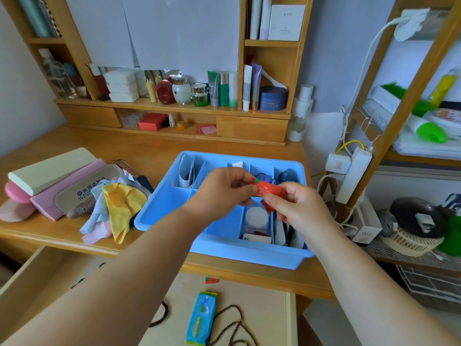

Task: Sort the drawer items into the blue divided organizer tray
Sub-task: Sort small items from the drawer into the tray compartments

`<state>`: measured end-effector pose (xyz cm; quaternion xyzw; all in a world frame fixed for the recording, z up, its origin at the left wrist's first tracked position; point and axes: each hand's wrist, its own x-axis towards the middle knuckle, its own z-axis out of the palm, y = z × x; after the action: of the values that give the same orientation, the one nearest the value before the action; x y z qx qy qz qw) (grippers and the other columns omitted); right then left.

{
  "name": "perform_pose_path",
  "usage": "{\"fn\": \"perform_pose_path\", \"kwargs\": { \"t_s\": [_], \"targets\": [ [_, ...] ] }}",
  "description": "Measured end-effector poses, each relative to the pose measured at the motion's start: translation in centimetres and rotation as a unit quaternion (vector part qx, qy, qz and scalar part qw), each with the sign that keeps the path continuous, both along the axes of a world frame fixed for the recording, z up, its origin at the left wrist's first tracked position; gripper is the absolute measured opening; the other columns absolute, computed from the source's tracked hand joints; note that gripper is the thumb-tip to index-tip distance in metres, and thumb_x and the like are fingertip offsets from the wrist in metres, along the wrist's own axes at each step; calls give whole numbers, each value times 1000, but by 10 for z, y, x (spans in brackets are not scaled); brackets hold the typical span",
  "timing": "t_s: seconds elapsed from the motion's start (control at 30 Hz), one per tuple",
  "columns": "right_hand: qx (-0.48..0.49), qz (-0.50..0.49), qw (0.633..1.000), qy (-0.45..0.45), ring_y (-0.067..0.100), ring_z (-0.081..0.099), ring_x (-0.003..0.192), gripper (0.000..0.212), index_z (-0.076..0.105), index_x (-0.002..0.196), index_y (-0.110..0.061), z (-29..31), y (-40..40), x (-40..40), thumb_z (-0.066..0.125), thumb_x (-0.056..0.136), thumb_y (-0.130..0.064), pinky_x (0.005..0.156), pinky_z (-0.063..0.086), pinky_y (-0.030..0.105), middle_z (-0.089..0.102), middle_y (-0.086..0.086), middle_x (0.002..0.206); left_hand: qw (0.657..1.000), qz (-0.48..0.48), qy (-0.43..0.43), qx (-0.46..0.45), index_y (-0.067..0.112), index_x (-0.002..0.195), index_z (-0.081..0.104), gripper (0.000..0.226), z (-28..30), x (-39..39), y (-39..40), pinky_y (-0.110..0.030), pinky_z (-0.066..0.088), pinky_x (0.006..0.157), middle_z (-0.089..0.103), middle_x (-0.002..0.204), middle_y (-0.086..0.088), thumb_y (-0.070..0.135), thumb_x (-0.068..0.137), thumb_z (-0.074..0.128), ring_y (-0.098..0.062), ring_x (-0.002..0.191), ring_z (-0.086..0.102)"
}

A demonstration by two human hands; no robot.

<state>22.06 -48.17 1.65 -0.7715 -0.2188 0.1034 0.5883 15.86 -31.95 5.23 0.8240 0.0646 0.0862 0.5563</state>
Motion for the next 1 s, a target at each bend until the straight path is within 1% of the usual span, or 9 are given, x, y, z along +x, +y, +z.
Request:
{"fn": "perform_pose_path", "kwargs": {
  "t_s": [0.1, 0.23, 0.33, 0.4, 0.53, 0.7, 0.77, 0.83, 1.0],
  "targets": [
    [20, -25, 999, 19, 2, 53, 51, 13, 70, 80, -24, -2, -1, 2, 62, 84, -13, 54, 41, 22, 59, -8, 52, 981, 48, -50, 179, 18, 84, 68, 10, 8, 1, 11, -6, 41, 56, 59, 63, 13, 9, 87, 64, 2, 54, 53],
    [21, -41, 999, 5, 0, 51, 50, 23, 71, 83, -33, -4, 0, 0, 58, 85, -14, 51, 40, 17, 58, -13, 51, 919, -60, 33, 387, 20, 97, 72, 13, 14, -2, 12, -8, 35, 55, 61, 76, 13, 18, 90, 61, -3, 67, 51],
    [44, -47, 998, -11, -3, 54, 51, 19, 70, 81, -35, -1, 0, -3, 64, 83, -17, 48, 40, 11, 66, -15, 61, 880, -102, 76, 458, 19, 97, 70, 14, 10, -6, 3, -24, 45, 71, 66, 96, 3, 20, 90, 58, -15, 86, 56],
    [60, -52, 997, -11, -5, 56, 54, 16, 69, 81, -30, 1, 1, -5, 67, 81, -14, 50, 42, 9, 70, -14, 70, 839, -123, 90, 522, 19, 90, 67, 13, 4, -6, -6, -30, 45, 74, 63, 94, 4, 21, 90, 54, -19, 93, 58],
    [37, -50, 998, -10, -3, 53, 49, 13, 70, 77, -24, 5, 0, -7, 69, 81, -13, 48, 41, 10, 67, -14, 60, 776, -155, 107, 602, 18, 98, 70, 21, -10, 5, -19, -32, 49, 79, 64, 103, 1, 14, 87, 52, -23, 100, 57],
    [-60, -15, 997, -37, -2, 51, 49, 13, 71, 73, -28, 14, -8, -7, 71, 81, -18, 53, 43, 16, 62, -19, 55, 879, -123, 118, 446, 15, 84, 65, 14, -14, 7, -8, -31, 50, 77, 63, 95, -9, 24, 91, 57, -21, 89, 60],
    [-144, 18, 985, -91, -2, 55, 58, 14, 69, 69, -29, 19, -7, -7, 74, 78, -21, 60, 45, 20, 65, -17, 63, 929, -86, 72, 353, 18, 90, 73, 14, -18, -2, 4, -16, 44, 65, 60, 84, 4, 20, 91, 59, 0, 75, 56],
    [-261, 58, 949, -166, 1, 57, 65, 17, 64, 65, -31, 26, -1, -9, 75, 77, -25, 62, 48, 24, 65, -14, 69, 964, -46, 44, 257, 19, 89, 73, 16, -24, -12, 14, -5, 37, 54, 55, 74, 16, 12, 90, 59, 9, 61, 51],
    [-519, 162, 801, -251, 17, 56, 67, 25, 63, 64, -28, 28, 32, -14, 59, 82, -11, 56, 44, 27, 59, -9, 69, 987, -2, 0, 161, 22, 85, 71, 19, -38, -17, 19, -8, 40, 55, 60, 75, 14, 8, 89, 59, 3, 59, 50]
  ]
}}
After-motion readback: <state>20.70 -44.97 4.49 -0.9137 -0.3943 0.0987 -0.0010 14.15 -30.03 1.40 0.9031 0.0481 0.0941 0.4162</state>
